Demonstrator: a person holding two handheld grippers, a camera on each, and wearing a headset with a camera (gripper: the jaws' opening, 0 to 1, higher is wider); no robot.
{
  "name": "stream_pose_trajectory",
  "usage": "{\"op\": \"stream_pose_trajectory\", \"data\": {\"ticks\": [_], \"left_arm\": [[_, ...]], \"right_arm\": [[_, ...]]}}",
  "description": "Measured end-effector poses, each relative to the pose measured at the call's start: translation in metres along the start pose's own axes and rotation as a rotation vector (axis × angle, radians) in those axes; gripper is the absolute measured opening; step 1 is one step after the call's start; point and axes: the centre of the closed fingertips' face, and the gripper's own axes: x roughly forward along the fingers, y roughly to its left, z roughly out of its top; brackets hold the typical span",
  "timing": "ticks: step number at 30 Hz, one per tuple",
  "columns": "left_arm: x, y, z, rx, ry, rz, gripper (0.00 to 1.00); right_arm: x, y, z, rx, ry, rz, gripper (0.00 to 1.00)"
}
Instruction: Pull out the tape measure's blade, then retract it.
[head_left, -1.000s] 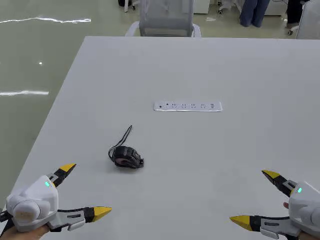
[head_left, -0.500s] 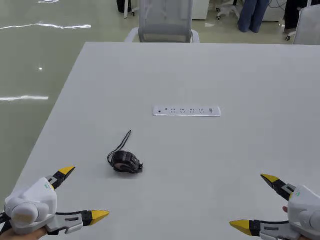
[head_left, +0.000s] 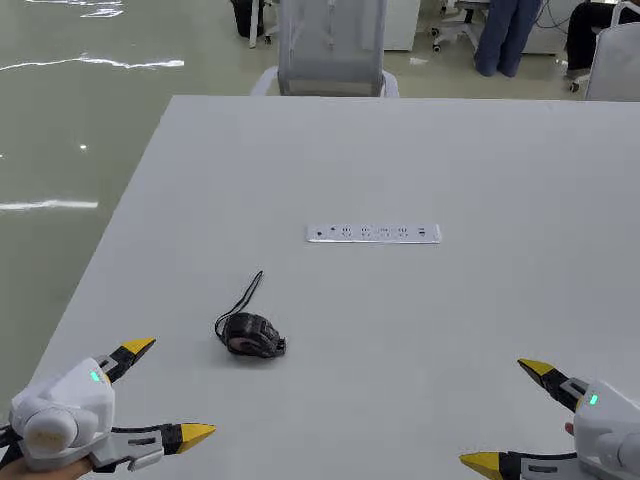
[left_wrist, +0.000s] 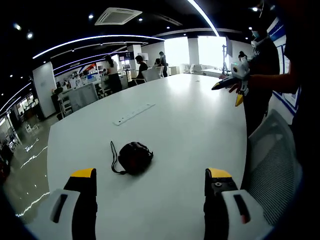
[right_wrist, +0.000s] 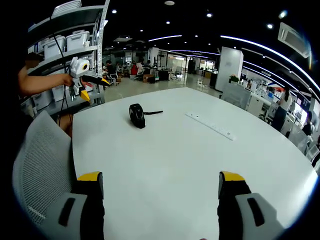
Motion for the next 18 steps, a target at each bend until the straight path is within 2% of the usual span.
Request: {"op": "stream_pose_trajectory", "data": {"ticks": [7,18], "left_arm": [[0.005,0.008,0.004,0.036,0.018,-0.014,0.86],[0.023,0.016,0.007,0.111,0.05,-0.074,0.78]], "right_arm": [[0.004,0.002,0.003,-0.029,-0.001,0.028,0.95],[0.017,0.002,0.012,-0.115,-0.009,0.093,0.89]]}}
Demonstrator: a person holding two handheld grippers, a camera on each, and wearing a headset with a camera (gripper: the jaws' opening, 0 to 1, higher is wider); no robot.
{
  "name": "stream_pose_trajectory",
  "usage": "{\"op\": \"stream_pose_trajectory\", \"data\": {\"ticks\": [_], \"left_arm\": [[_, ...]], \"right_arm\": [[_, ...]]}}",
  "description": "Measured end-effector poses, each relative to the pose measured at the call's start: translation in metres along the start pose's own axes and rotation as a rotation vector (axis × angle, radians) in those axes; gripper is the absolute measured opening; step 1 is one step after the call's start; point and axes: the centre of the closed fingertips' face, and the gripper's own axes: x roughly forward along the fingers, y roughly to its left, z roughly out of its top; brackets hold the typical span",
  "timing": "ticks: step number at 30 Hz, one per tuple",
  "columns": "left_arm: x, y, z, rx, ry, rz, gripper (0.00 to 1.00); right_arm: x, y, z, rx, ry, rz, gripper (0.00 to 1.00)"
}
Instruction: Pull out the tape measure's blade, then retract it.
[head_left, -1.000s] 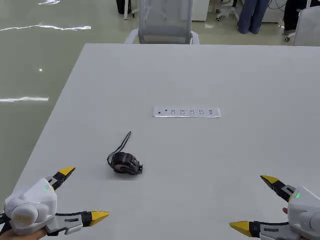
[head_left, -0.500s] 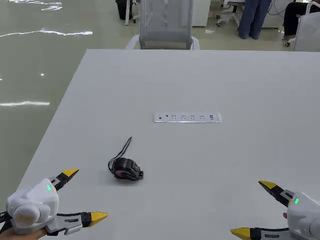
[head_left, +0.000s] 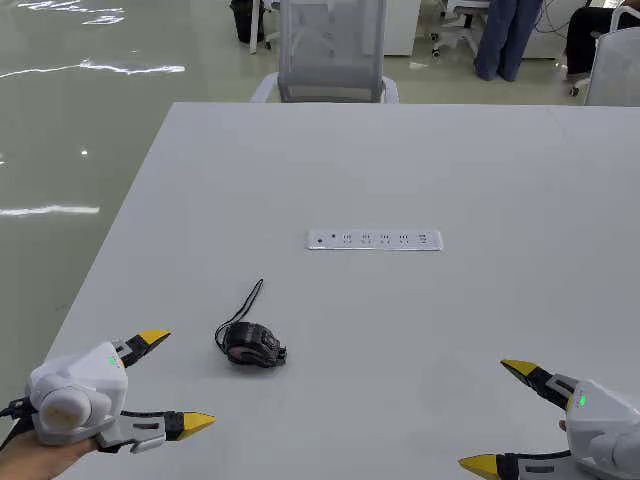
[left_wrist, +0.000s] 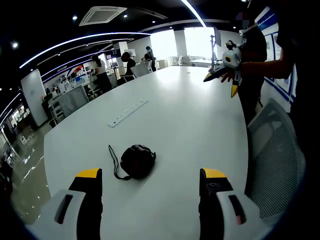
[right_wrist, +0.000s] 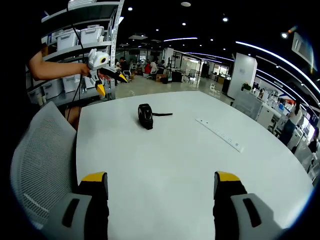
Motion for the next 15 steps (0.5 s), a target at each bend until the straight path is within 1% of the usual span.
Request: {"op": "stream_pose_trajectory", "data": {"ticks": [8,12,15], "left_arm": [[0.016,0.004,-0.001,0.044,0.034,-0.034,0.73],[0.026,0.005,-0.002,0.059,0.047,-0.054,0.69],[0.034,0.007,-0.003,0.078,0.067,-0.064,0.68]], "right_arm": [[0.013,-0.003,0.007,-0.06,-0.011,0.049,0.82],[0.022,-0.004,0.009,-0.072,-0.011,0.07,0.8],[0.03,-0.004,0.011,-0.085,-0.011,0.09,0.78]]}}
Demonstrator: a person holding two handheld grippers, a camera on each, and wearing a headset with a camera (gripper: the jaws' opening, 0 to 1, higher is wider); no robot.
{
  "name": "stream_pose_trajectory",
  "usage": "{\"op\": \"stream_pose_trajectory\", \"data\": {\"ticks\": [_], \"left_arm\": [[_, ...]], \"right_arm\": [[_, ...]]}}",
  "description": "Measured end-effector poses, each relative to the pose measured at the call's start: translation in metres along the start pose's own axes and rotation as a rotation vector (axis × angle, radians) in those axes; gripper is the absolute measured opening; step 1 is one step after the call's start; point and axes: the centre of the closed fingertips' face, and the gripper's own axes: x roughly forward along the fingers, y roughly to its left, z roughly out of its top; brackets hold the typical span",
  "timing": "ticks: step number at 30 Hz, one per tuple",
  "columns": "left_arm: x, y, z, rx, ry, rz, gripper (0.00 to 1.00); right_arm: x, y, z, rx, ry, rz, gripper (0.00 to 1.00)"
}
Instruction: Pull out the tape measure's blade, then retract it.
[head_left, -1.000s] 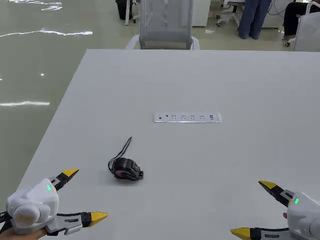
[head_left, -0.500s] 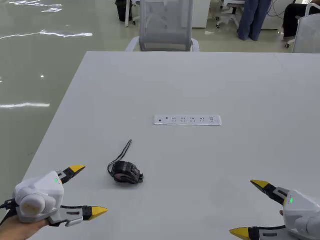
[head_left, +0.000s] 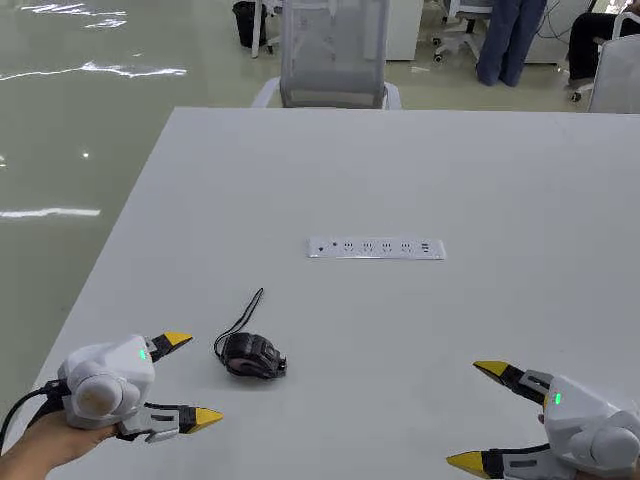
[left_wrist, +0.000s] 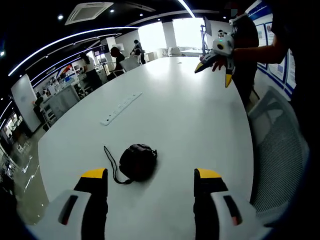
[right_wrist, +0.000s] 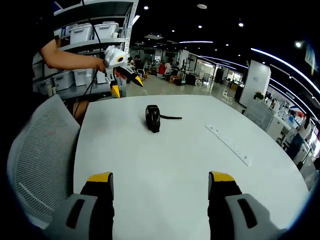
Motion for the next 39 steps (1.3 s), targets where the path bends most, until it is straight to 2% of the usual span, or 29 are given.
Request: {"op": "stream_pose_trajectory", "data": {"ticks": [4,6,8,17,22,24,28,34,39], "left_arm": [[0.01,0.006,-0.001,0.033,0.024,-0.011,0.64],[0.015,0.013,-0.005,0.031,0.055,0.002,0.62],[0.02,0.017,-0.007,0.019,0.059,0.0,0.61],[0.04,0.015,-0.015,0.048,0.088,-0.053,0.58],[0.05,0.02,-0.021,0.061,0.107,-0.075,0.56],[0.055,0.023,-0.023,0.043,0.11,-0.08,0.55],[0.063,0.029,-0.03,0.041,0.137,-0.087,0.53],[0.073,0.032,-0.034,0.078,0.158,-0.113,0.51],[0.082,0.032,-0.039,0.152,0.205,-0.151,0.49]], "right_arm": [[0.01,-0.001,0.004,-0.023,-0.001,0.02,0.76],[0.016,-0.001,0.003,-0.029,0.002,0.033,0.75],[0.02,-0.002,0.004,-0.038,0.003,0.04,0.74],[0.04,-0.006,0.005,-0.049,0.002,0.075,0.71],[0.055,-0.011,0.009,-0.069,-0.005,0.084,0.68],[0.064,-0.014,0.008,-0.088,0.004,0.086,0.65],[0.08,-0.012,0.008,-0.123,0.021,0.12,0.64],[0.099,-0.009,0.01,-0.138,0.035,0.163,0.62],[0.113,-0.008,0.012,-0.152,0.038,0.187,0.61]]}}
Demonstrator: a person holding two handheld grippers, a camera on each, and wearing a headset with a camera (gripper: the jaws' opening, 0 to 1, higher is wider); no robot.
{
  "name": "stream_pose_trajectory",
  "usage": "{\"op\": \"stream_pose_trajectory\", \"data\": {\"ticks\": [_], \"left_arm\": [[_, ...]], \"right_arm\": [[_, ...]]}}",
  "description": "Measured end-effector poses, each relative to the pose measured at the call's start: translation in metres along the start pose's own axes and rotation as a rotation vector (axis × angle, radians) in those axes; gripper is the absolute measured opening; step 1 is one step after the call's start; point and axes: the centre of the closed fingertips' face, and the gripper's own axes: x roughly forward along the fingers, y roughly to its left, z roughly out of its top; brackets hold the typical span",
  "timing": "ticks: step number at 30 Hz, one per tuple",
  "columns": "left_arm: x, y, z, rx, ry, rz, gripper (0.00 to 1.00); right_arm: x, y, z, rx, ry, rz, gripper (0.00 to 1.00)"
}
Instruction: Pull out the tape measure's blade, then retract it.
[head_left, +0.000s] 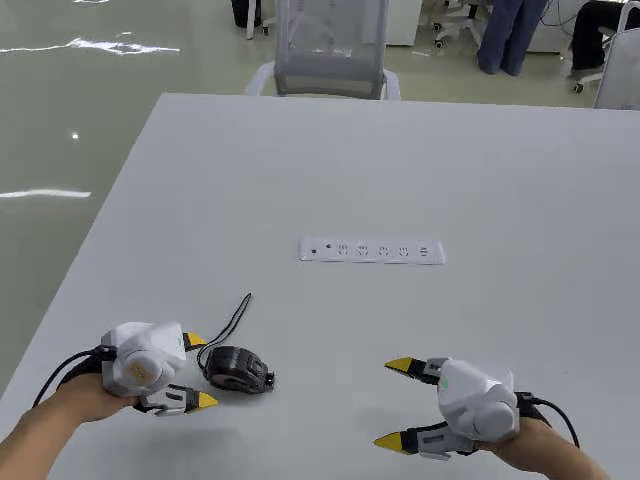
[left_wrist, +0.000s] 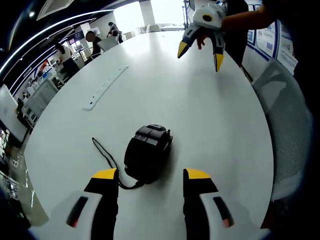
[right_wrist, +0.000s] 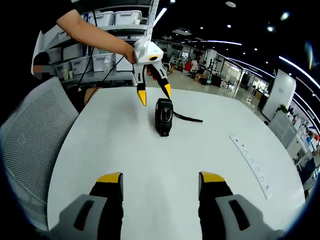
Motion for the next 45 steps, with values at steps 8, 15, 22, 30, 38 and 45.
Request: {"op": "stream_pose_trajectory", "data": {"ticks": [8,15,22,30,38,45], "left_arm": [[0.014,0.004,0.001,0.104,0.056,-0.051,0.47],[0.021,0.007,0.002,0.196,0.11,-0.095,0.43],[0.029,0.006,0.0,0.27,0.159,-0.139,0.37],[0.029,0.008,-0.002,0.305,0.179,-0.15,0.3],[0.033,0.008,-0.006,0.261,0.19,-0.176,0.28],[0.034,0.007,-0.007,0.255,0.195,-0.178,0.27]], "right_arm": [[0.02,-0.001,0.004,-0.004,0.0,0.02,0.56],[0.04,0.0,0.005,-0.033,0.015,0.033,0.5],[0.06,0.0,0.009,-0.044,0.028,0.05,0.46],[0.078,-0.006,0.014,-0.015,0.013,0.047,0.42],[0.098,-0.008,0.021,0.001,0.0,0.062,0.37],[0.119,-0.008,0.033,0.001,-0.022,0.082,0.28]]}}
